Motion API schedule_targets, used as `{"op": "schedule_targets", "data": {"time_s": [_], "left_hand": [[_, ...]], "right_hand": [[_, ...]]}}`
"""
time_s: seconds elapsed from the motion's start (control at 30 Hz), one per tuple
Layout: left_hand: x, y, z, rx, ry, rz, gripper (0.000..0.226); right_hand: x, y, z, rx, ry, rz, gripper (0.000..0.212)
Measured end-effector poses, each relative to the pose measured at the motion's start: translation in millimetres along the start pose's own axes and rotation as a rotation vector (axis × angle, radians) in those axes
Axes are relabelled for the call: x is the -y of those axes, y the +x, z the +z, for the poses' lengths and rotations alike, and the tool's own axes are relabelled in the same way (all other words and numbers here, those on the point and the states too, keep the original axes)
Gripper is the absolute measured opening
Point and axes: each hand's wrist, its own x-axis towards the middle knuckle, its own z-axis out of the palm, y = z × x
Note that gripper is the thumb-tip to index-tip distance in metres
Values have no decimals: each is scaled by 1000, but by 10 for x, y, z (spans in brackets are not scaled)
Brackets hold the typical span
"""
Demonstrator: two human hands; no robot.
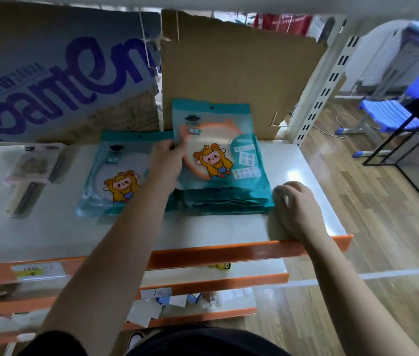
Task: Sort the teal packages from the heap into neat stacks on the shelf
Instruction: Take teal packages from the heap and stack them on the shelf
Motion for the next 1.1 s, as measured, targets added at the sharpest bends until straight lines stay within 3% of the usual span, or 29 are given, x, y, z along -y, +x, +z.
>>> {"op": "schedule_targets", "data": {"time_s": [0.47,1.1], "left_hand": [[187,48,92,73,602,135,27],[346,114,167,-67,801,202,30]], "right_hand": [[37,-35,-16,-11,42,32,18],[70,-48,-16,1,25,56,17]]}}
